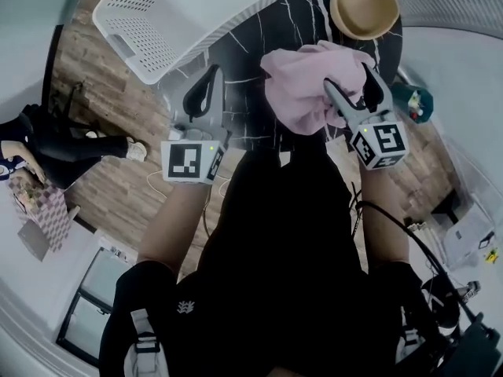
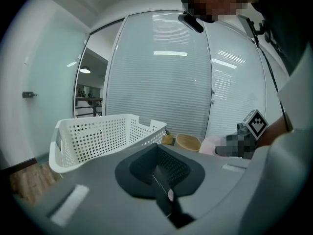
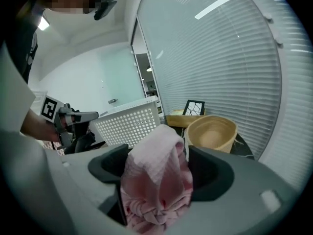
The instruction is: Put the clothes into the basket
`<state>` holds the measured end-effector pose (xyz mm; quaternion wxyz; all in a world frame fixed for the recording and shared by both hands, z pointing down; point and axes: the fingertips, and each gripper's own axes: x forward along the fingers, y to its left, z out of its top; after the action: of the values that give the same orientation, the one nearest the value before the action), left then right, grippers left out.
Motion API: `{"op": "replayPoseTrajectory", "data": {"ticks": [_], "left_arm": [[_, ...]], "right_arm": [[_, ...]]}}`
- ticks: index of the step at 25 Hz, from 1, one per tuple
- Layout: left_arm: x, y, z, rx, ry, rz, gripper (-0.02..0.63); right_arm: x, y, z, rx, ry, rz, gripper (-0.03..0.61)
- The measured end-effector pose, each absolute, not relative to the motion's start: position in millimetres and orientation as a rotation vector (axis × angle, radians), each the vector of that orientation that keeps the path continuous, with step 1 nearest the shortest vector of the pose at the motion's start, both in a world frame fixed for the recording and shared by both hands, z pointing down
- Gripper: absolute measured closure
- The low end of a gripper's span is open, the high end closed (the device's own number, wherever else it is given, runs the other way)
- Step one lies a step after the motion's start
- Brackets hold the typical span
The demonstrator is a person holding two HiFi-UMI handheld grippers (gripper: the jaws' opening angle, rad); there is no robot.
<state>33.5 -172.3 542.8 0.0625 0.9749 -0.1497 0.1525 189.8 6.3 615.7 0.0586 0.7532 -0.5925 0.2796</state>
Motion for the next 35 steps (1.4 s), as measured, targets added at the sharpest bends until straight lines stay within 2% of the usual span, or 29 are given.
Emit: {"op": "replayPoseTrajectory", "data": {"ticks": [4, 6, 7, 9, 12, 23, 35], "left_arm": [[18, -171, 555, 2.918, -0.478, 0.515, 0.606], [15, -172, 556, 2.908, -0.498, 0.526, 0.607], [14, -173, 555, 2.905, -0.507, 0.524, 0.607], [13, -175, 550, 2.906, -0.522, 0.512, 0.607], [11, -179, 541, 2.912, -0.542, 0.490, 0.607], [13, -179, 515, 2.936, -0.589, 0.413, 0.607], [13, -176, 462, 2.977, -0.593, 0.290, 0.607]], "right_arm": [[188, 5, 635, 2.273, -1.788, 0.939, 0.204], [188, 6, 637, 2.269, -1.792, 0.954, 0.245], [190, 7, 638, 2.269, -1.787, 0.961, 0.293], [193, 8, 640, 2.274, -1.773, 0.985, 0.431], [192, 6, 639, 2.261, -1.787, 1.019, 0.519], [187, 7, 606, 2.222, -1.887, 0.923, 0.543], [177, 6, 525, 2.264, -1.984, 0.751, 0.546]]}}
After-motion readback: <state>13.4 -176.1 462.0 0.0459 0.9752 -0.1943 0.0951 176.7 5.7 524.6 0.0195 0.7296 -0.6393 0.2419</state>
